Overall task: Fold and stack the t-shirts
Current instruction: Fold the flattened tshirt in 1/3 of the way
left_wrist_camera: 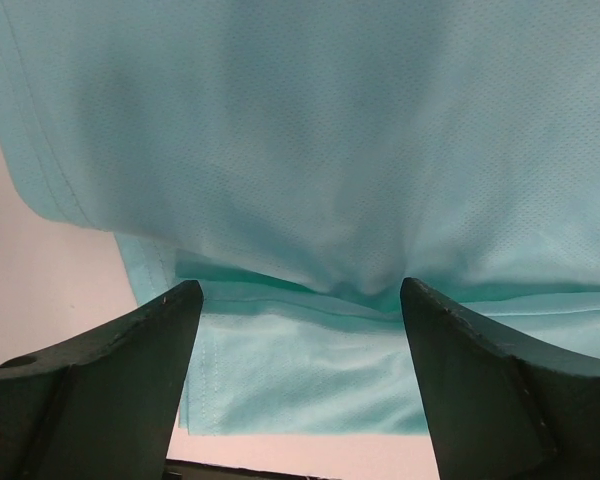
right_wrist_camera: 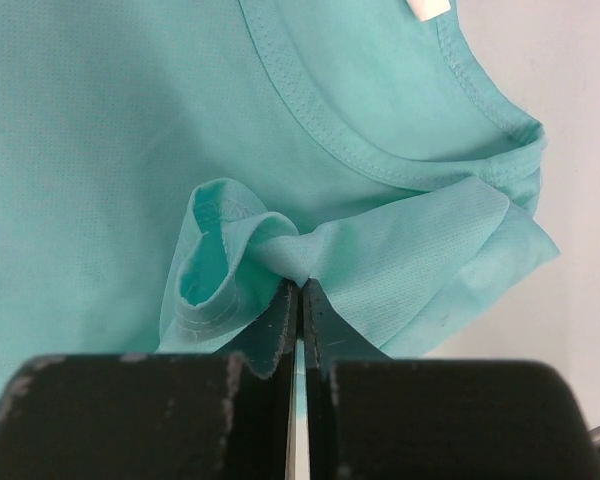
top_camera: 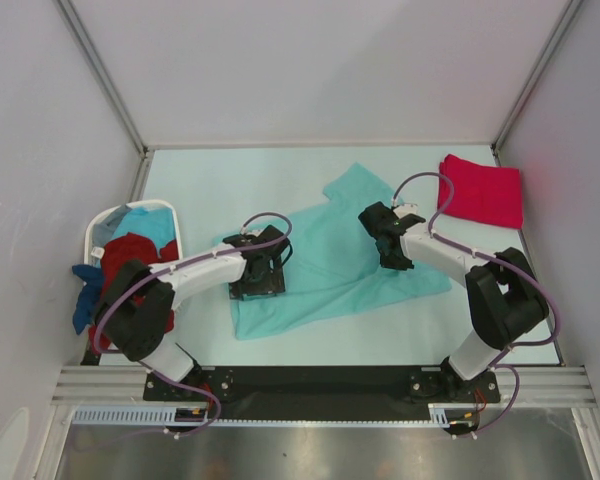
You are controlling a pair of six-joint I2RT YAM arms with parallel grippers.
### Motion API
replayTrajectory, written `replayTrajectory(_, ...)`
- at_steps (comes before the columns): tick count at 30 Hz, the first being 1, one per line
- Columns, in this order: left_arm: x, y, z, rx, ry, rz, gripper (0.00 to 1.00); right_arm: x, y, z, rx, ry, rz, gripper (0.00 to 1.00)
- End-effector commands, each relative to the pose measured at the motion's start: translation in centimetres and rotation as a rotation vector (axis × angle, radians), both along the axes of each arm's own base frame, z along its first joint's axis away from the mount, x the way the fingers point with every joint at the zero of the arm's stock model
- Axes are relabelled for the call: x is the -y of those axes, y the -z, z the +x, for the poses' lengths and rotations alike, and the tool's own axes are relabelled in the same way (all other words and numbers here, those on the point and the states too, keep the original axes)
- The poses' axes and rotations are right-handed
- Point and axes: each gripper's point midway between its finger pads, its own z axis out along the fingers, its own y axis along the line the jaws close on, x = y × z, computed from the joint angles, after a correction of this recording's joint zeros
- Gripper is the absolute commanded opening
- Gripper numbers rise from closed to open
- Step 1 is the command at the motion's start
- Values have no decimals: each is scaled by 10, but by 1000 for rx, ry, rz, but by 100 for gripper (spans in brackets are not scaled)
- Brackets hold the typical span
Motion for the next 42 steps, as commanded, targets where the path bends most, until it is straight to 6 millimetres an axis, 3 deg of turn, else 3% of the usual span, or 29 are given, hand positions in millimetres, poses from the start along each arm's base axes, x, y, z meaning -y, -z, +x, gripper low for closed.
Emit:
replayTrajectory(1,3,-8,-1,22,11,-41,86,-1,-12,15,50,1,-8,0)
replayTrajectory(15,2,-30,-8,60,7,-78,82,-4,-11,16,47,-8,-4,0)
replayTrajectory(28,-1,-6,-30,-14,5,-75,80,-5,-8,14,45,-6,-1,0)
replayTrajectory(33,3,-5,-32,-13,14,-83,61,-5,-9,15,49,-9,-2,0)
replayTrajectory(40,2,-2,-32,-22,17,-69,23,-7,-15,18,62,-10,1,0)
replayTrajectory(42,2,-1,-33,-23,16,-71,19,-8,-20,21,76,-11,5,0)
